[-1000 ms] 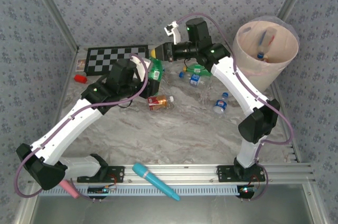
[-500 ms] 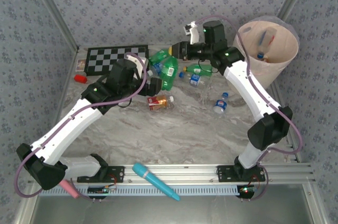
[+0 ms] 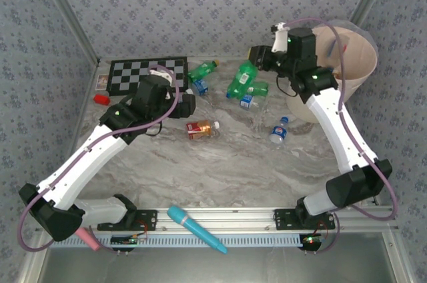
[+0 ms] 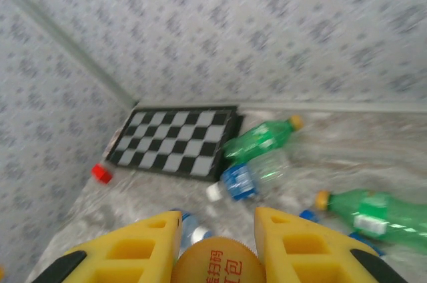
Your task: Put the plastic bottles in the bin
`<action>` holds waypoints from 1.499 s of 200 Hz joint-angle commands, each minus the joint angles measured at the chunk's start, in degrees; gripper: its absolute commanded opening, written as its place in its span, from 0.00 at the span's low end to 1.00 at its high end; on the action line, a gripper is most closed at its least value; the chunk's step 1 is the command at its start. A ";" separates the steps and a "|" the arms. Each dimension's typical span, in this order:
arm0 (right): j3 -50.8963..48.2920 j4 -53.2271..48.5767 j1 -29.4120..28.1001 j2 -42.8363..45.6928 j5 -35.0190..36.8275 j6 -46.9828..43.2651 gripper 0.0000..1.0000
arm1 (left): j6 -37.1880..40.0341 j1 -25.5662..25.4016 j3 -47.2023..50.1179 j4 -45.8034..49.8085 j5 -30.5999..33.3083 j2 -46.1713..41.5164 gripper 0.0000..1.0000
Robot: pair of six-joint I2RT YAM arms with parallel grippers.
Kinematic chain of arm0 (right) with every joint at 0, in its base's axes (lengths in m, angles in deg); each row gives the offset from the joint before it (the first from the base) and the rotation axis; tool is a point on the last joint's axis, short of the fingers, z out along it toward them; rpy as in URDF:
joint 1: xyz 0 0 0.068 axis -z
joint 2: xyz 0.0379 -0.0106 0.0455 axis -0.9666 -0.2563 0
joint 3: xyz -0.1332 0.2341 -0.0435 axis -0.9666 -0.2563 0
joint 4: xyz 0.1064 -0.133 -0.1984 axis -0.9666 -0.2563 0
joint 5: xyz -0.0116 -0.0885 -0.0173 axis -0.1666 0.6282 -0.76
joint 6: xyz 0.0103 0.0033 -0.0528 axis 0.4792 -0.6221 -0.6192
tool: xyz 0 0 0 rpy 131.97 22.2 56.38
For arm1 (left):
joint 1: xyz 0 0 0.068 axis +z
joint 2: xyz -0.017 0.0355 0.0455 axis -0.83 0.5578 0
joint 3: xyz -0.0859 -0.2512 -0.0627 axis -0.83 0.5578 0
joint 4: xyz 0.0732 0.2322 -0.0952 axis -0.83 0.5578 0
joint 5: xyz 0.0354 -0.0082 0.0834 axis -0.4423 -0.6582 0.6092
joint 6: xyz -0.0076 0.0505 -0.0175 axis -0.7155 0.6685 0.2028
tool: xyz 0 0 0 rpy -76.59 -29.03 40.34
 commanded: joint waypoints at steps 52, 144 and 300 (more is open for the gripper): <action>8.69 -6.13 6.58 3.79 24.52 -7.18 0.23 | 2.91 5.63 -2.59 -0.04 -13.67 2.50 1.00; 14.42 -5.13 20.99 1.17 34.17 -5.12 0.25 | 3.56 5.71 -0.28 -4.01 -18.02 -0.24 1.00; 26.18 -16.90 21.08 -13.73 30.75 -9.95 1.00 | 3.24 6.79 -0.90 -3.34 -16.35 3.86 1.00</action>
